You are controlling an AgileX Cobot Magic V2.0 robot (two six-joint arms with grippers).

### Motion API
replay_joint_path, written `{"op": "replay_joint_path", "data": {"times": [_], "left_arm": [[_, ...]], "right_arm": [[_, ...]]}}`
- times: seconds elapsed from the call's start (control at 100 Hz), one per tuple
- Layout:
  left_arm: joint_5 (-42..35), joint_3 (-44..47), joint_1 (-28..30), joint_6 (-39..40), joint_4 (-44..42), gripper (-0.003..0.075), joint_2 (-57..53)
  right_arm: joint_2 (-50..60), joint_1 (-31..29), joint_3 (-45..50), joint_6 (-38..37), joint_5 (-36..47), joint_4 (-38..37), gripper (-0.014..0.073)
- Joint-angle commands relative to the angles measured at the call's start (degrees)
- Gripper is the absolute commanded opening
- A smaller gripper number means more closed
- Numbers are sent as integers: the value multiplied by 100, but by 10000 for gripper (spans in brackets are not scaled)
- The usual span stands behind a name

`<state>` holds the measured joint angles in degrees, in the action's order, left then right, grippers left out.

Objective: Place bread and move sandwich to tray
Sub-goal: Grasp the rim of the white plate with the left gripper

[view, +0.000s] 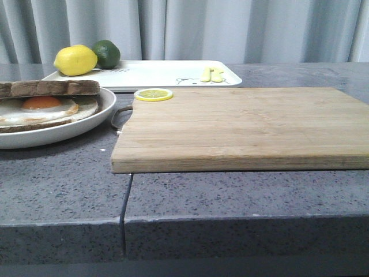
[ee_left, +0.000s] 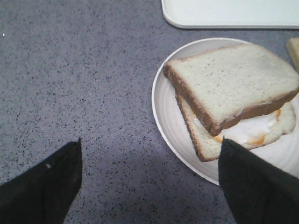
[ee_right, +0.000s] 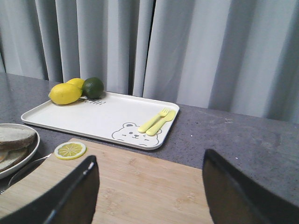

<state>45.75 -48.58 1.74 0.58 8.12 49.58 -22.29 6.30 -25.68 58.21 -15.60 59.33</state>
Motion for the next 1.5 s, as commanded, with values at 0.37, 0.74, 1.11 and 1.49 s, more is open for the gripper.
{"op": "replay_joint_path", "data": {"times": [0.37, 0.74, 1.11, 1.49], "left_arm": [[-926, -194, 33, 63, 312, 555, 1263], [-1198, -194, 33, 65, 479, 555, 1872], [-1541, -194, 33, 75, 753, 555, 2374], [-1650, -194, 33, 75, 753, 555, 2689]], "right_arm": [[-22, -35, -135, 50, 269, 72, 482], [-22, -35, -135, 50, 269, 72, 482], [-22, -35, -135, 50, 269, 72, 482], [-22, -35, -135, 50, 269, 72, 482]]}}
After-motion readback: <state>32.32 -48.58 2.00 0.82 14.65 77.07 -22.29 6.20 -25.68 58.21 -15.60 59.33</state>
